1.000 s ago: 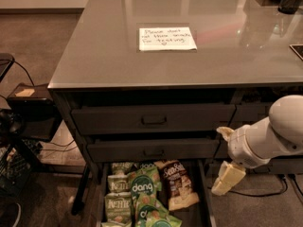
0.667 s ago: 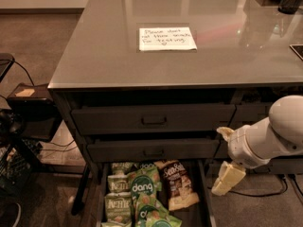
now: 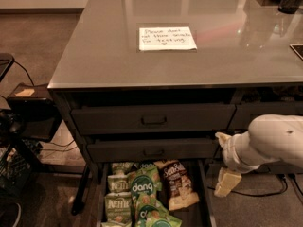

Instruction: Pick brown chip bag from bottom drawer and place on counter

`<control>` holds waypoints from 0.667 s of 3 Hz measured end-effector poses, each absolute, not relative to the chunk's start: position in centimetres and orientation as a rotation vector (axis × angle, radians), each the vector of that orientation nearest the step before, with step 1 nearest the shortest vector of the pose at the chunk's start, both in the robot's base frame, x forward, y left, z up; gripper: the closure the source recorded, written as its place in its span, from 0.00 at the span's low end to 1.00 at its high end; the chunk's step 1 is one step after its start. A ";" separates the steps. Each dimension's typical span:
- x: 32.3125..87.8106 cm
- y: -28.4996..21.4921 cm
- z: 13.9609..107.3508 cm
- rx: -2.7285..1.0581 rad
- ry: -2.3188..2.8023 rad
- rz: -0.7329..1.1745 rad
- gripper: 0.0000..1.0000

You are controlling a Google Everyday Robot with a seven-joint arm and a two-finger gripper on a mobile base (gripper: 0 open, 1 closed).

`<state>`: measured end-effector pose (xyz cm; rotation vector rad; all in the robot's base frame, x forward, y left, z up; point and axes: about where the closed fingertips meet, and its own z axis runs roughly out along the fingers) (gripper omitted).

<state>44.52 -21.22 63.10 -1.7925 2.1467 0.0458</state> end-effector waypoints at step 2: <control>47.0 -22.4 55.5 -1.873 2.106 -0.039 0.00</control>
Offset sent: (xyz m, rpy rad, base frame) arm 0.0391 -0.0180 -0.1152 -0.0791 -0.0396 0.0724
